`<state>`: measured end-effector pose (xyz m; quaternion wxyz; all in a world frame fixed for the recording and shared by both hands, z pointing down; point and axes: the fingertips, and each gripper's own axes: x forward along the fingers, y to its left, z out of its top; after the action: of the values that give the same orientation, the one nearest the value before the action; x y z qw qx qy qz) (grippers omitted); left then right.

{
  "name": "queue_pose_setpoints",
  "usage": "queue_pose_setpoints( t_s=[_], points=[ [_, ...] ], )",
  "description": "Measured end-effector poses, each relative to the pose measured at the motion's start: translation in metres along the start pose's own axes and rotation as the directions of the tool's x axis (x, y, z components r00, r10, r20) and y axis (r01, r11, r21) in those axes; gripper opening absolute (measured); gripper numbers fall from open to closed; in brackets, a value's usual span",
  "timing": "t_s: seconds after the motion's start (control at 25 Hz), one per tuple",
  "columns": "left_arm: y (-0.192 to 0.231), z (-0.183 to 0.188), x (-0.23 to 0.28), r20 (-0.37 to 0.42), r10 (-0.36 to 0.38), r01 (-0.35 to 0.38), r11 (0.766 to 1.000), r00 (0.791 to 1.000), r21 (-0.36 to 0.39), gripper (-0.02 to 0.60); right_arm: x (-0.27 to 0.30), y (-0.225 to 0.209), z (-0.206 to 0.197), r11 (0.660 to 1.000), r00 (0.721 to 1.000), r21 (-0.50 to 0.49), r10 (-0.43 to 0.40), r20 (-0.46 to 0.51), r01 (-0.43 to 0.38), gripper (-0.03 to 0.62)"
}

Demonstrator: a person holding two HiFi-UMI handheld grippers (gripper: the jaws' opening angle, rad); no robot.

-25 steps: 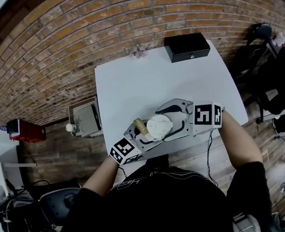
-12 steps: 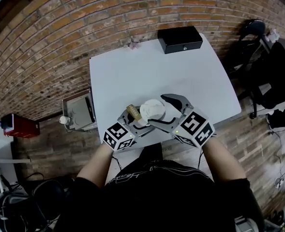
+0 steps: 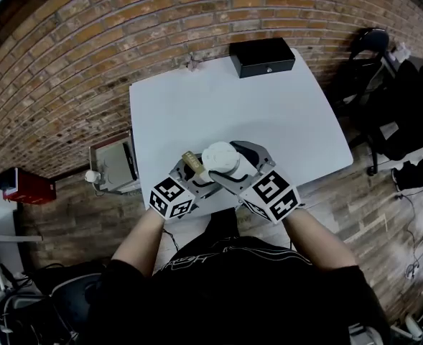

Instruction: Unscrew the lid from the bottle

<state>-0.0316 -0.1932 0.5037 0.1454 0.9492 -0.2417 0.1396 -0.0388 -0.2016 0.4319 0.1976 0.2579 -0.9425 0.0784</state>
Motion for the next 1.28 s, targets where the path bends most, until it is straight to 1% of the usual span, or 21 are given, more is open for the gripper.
queue_pose_setpoints(
  t_s=[0.08,0.16,0.24,0.32,0.36,0.44,0.52,0.6,0.72,0.76,0.84,0.92,1.0,1.16,1.24,1.28],
  points=[
    [0.0,0.0,0.0,0.001,0.002,-0.002,1.0,1.0,0.0,0.356,0.0,0.0,0.0,0.999,0.999,-0.013,0.034,-0.001,-0.034,0.344],
    [0.0,0.0,0.0,-0.002,-0.001,0.001,1.0,1.0,0.003,0.356,0.0,0.001,-0.001,0.996,0.996,-0.036,0.084,-0.012,-0.084,0.344],
    [-0.001,-0.001,0.001,-0.006,-0.006,0.006,1.0,1.0,0.004,0.356,0.0,0.002,-0.002,0.985,0.987,-0.066,0.156,-0.031,-0.158,0.343],
    [-0.002,-0.001,0.001,-0.007,-0.01,0.01,1.0,1.0,0.006,0.356,-0.001,0.003,-0.004,0.96,0.965,-0.103,0.256,-0.048,-0.26,0.343],
    [-0.002,-0.001,0.001,-0.006,-0.012,0.012,1.0,1.0,0.006,0.356,-0.001,0.004,-0.004,0.939,0.948,-0.125,0.315,-0.054,-0.319,0.342],
    [-0.002,-0.001,0.001,-0.007,-0.013,0.013,1.0,1.0,0.005,0.356,-0.003,0.005,-0.004,0.883,0.9,-0.177,0.43,-0.069,-0.435,0.344],
    [-0.002,-0.001,0.0,-0.012,-0.015,0.015,1.0,1.0,0.004,0.357,-0.003,0.007,-0.004,0.816,0.847,-0.232,0.521,-0.102,-0.53,0.345],
    [-0.002,-0.001,-0.001,-0.019,-0.017,0.017,1.0,1.0,0.006,0.356,-0.003,0.008,-0.006,0.746,0.79,-0.263,0.595,-0.15,-0.612,0.345],
    [-0.003,-0.001,0.0,-0.021,-0.025,0.025,1.0,0.999,0.003,0.356,-0.003,0.01,-0.005,0.654,0.704,-0.262,0.677,-0.216,-0.709,0.344],
    [-0.003,-0.001,0.0,-0.019,-0.027,0.027,1.0,0.999,0.0,0.357,-0.003,0.01,-0.004,0.633,0.683,-0.259,0.692,-0.234,-0.73,0.344],
    [-0.002,-0.001,0.0,-0.012,-0.028,0.028,1.0,1.0,-0.005,0.357,-0.003,0.011,-0.003,0.606,0.659,-0.259,0.704,-0.264,-0.752,0.344],
    [-0.002,-0.001,0.0,-0.01,-0.028,0.028,1.0,1.0,0.0,0.357,-0.004,0.013,-0.003,0.598,0.654,-0.264,0.702,-0.282,-0.757,0.345],
    [-0.003,0.0,0.0,-0.016,-0.031,0.032,0.999,0.999,0.007,0.356,-0.004,0.013,-0.003,0.609,0.665,-0.267,0.692,-0.282,-0.747,0.347],
    [-0.002,-0.001,0.0,-0.024,-0.036,0.036,0.999,0.999,0.01,0.356,-0.002,0.013,-0.002,0.651,0.702,-0.264,0.661,-0.265,-0.712,0.347],
    [-0.002,-0.002,0.0,-0.024,-0.035,0.035,0.999,0.999,0.007,0.356,-0.001,0.013,-0.003,0.683,0.726,-0.246,0.642,-0.246,-0.688,0.347],
    [-0.002,-0.002,0.0,-0.023,-0.035,0.035,0.999,0.999,0.005,0.356,-0.001,0.012,-0.002,0.705,0.741,-0.231,0.631,-0.229,-0.671,0.344]
  ],
)
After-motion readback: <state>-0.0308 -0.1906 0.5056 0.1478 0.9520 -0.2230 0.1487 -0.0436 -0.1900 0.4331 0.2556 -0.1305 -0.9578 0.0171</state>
